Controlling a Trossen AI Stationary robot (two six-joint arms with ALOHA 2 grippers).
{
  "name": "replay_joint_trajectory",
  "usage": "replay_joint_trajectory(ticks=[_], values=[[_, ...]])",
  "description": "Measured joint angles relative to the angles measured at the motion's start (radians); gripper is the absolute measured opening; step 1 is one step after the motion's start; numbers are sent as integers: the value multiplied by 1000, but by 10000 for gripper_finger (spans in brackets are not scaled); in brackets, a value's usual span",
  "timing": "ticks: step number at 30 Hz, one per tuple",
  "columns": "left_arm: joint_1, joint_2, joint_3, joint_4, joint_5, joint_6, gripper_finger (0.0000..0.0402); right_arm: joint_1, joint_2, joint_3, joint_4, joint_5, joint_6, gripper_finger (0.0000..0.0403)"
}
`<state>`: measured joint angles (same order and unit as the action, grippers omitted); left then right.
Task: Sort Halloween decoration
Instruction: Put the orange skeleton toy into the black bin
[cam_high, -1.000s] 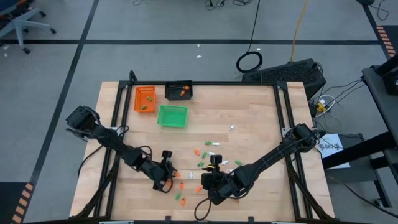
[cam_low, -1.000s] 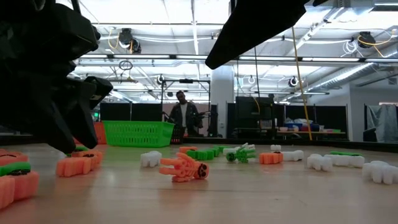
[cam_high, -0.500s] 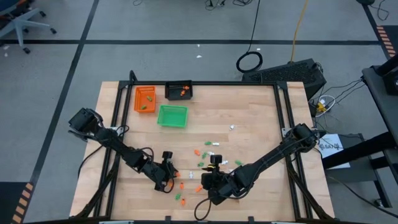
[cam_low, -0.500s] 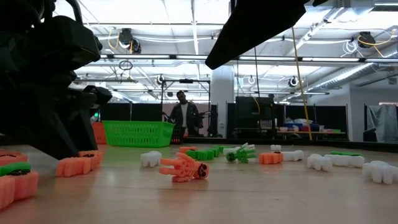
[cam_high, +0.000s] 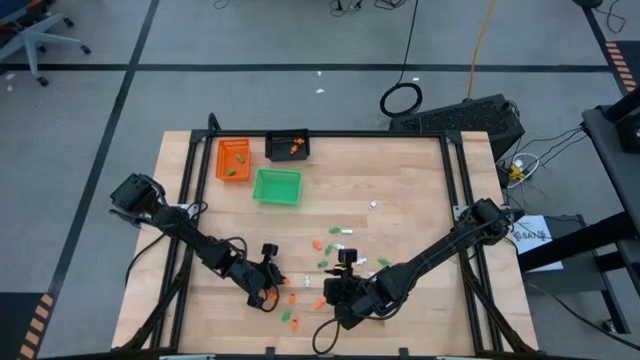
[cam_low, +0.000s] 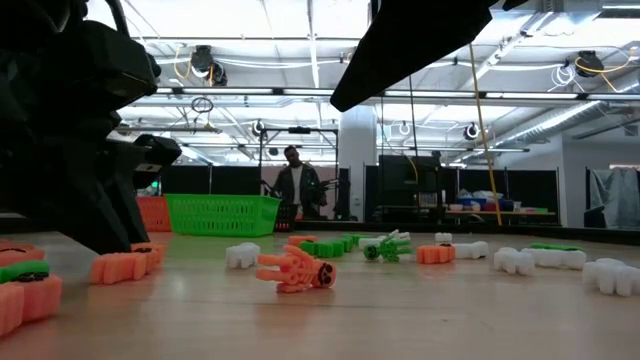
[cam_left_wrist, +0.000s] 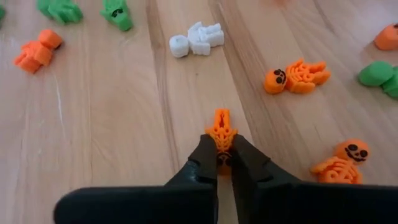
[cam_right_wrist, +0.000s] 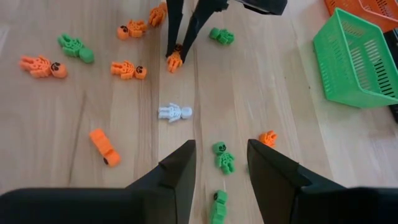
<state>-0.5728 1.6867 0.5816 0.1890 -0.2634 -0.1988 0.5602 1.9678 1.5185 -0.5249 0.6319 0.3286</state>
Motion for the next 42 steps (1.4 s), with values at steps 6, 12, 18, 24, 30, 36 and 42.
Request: replay_joint_trajectory(ticks=[6, 12, 18, 24, 30, 36, 42], values=[[1, -36, -1, -9, 3, 76, 15, -1, 0, 0, 0, 0, -5, 128], [1, -147, -4, -56, -22, 181, 15, -5, 0, 0, -1, 0, -8, 128], [-5, -259, -4, -127, -158, 295, 16, -5, 0, 0, 0, 0, -12, 128], [-31, -336, -2, -126, -285, 452, 16, -5, 0, 0, 1, 0, -12, 128], [-59, -368, -2, -124, -357, 666, 16, -5, 0, 0, 1, 0, -11, 128], [-71, -369, -2, -124, -390, 855, 16, -5, 0, 0, 1, 0, -11, 128], [-71, -369, -2, -123, -480, 896, 16, -5, 0, 0, 2, 0, -11, 128]])
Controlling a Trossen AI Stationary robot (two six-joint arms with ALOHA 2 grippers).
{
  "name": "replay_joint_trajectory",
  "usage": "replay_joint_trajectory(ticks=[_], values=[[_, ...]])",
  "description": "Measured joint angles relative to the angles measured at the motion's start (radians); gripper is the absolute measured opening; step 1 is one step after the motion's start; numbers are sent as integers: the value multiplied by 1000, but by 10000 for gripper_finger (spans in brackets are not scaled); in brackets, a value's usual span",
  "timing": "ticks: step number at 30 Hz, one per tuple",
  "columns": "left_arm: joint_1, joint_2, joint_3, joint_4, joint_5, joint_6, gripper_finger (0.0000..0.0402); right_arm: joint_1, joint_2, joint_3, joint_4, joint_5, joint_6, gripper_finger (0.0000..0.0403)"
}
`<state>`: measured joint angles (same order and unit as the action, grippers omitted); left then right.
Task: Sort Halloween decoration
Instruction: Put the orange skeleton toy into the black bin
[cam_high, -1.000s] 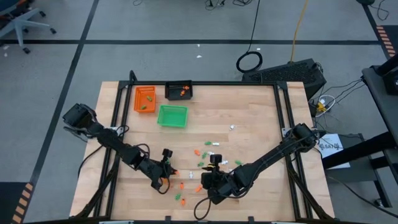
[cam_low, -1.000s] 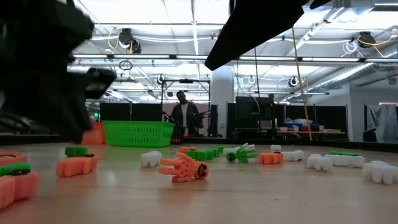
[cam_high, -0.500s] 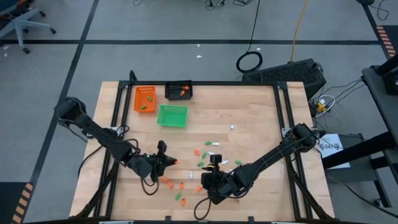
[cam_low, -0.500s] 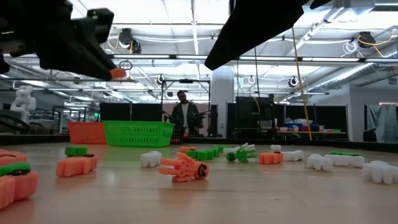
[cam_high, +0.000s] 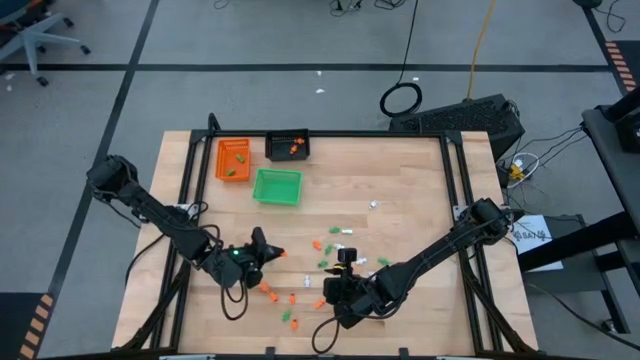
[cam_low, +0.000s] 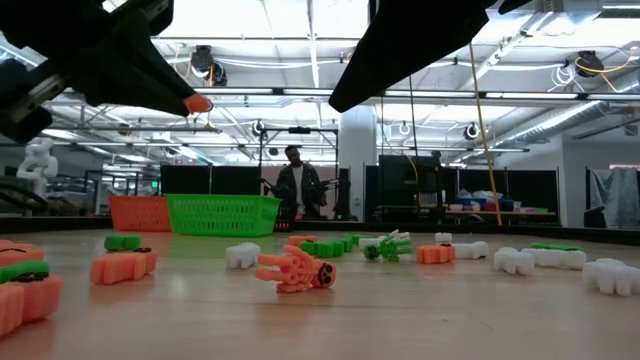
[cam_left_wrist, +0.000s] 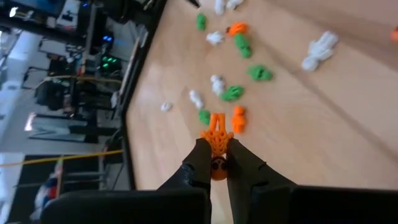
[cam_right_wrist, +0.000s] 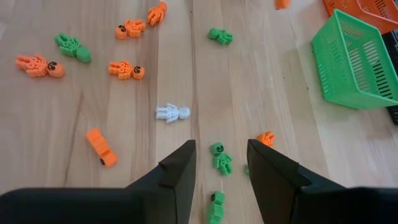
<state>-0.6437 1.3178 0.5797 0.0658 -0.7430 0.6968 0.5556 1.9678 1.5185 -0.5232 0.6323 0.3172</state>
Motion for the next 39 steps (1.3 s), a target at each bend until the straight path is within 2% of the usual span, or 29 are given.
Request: replay_joint_trajectory(ticks=[4, 14, 32, 39], values=[[0, 0, 0, 0, -51, 27, 16, 0, 0, 0, 0, 0, 0, 128], [0, 0, 1, 5, -98, 156, 16, 0, 0, 0, 0, 0, 0, 128], [0, 0, 1, 9, -104, 146, 16, 0, 0, 0, 0, 0, 0, 128], [48, -25, 2, 106, -103, 121, 16, 0, 0, 0, 2, 0, 0, 128]])
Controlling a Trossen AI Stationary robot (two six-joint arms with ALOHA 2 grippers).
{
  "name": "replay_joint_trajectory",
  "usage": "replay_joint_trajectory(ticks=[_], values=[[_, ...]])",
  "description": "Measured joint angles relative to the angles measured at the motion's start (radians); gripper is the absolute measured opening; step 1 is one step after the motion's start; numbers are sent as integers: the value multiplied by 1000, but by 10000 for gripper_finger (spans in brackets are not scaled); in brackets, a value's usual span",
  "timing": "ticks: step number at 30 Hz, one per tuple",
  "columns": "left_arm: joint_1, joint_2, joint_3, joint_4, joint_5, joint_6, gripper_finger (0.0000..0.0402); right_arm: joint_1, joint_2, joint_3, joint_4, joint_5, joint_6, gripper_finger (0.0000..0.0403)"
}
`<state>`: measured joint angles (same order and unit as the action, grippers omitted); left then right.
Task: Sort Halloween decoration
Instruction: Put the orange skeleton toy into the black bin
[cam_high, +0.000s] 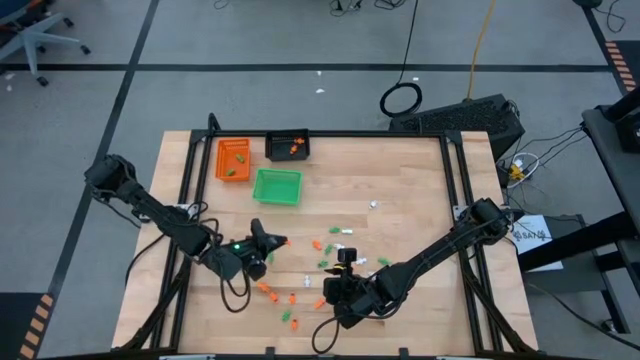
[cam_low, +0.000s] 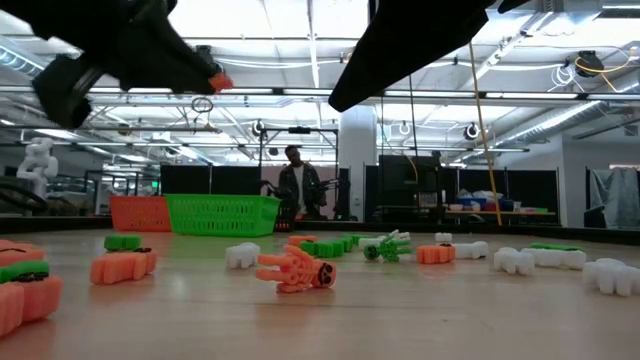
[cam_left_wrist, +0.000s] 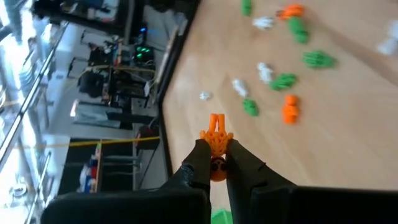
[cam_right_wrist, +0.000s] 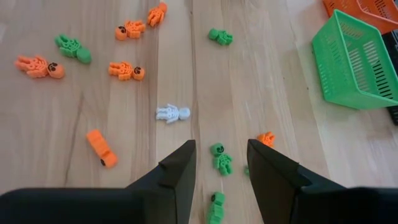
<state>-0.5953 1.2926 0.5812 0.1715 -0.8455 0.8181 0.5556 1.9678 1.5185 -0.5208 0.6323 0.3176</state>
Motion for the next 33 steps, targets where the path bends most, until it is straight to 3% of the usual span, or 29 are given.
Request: replay_joint_trajectory(ticks=[8, 17, 29, 33], values=[[154, -163, 0, 8, 49, 8, 16, 0, 0, 0, 2, 0, 1, 128], [522, -329, 0, 4, 328, 7, 16, 0, 0, 0, 21, 0, 16, 128], [1095, -238, 0, 0, 813, -126, 16, 2, 0, 0, 44, 49, 11, 128], [1203, -151, 0, 2, 867, -187, 16, 2, 0, 0, 46, 49, 11, 128]])
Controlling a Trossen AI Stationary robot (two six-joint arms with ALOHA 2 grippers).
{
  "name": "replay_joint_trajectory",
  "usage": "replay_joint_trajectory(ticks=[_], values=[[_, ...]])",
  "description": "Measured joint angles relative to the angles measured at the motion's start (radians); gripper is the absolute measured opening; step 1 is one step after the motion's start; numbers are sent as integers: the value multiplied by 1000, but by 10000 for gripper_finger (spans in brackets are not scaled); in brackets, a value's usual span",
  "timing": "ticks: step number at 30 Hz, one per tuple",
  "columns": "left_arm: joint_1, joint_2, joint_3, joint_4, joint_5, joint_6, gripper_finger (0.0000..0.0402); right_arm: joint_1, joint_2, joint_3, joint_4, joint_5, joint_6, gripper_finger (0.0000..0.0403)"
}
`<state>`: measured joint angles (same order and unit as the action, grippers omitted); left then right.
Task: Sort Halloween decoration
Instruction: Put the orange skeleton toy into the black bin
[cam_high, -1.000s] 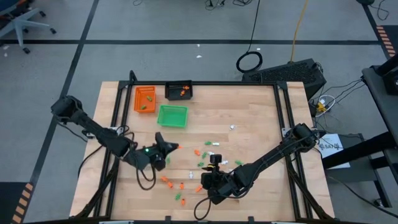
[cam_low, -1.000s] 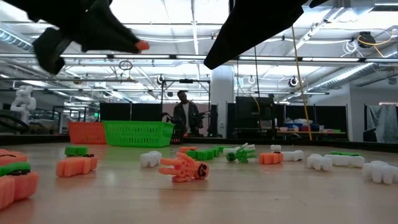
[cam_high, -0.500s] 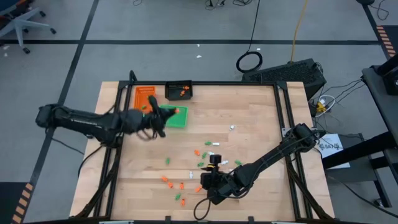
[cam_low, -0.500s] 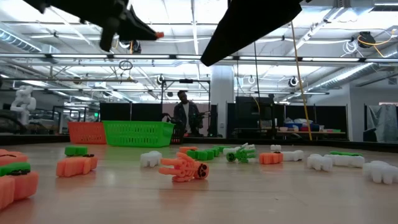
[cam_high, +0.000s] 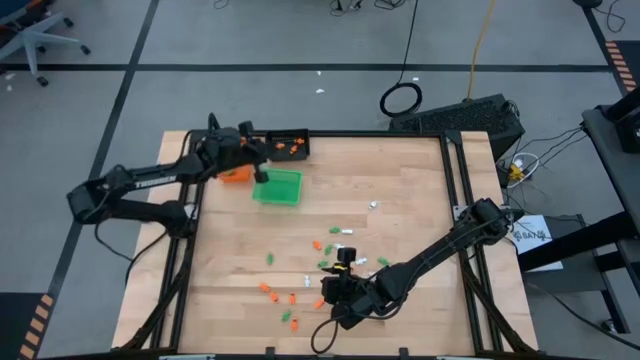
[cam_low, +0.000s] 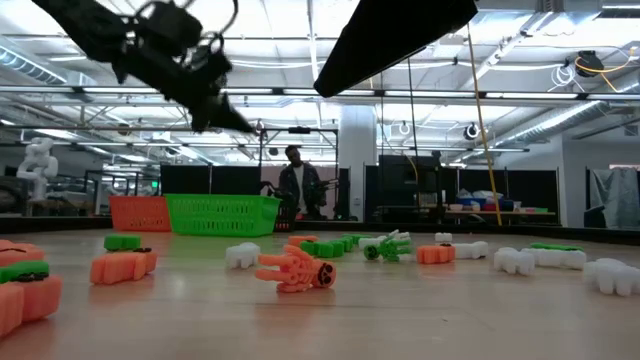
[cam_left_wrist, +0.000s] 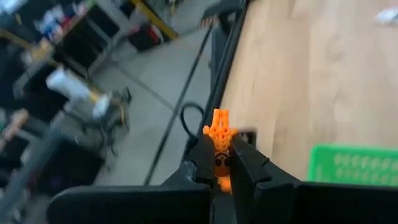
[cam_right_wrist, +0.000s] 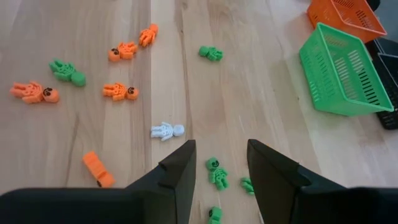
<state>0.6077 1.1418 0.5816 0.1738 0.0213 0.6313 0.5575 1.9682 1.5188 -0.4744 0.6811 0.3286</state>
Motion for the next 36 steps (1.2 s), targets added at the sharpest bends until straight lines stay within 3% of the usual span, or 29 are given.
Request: replay_joint_trajectory(ticks=[11, 22, 32, 36], values=[[137, 266, 0, 160, 3, 1, 16, 0, 0, 0, 0, 3, -3, 128], [172, 407, 0, 263, 3, -69, 20, 0, 0, 0, 0, 3, -3, 128], [172, 419, 0, 274, 3, -153, 117, 0, 0, 0, 0, 3, -8, 128], [163, 414, 0, 281, 2, -222, 139, 0, 0, 0, 0, 3, -12, 128]])
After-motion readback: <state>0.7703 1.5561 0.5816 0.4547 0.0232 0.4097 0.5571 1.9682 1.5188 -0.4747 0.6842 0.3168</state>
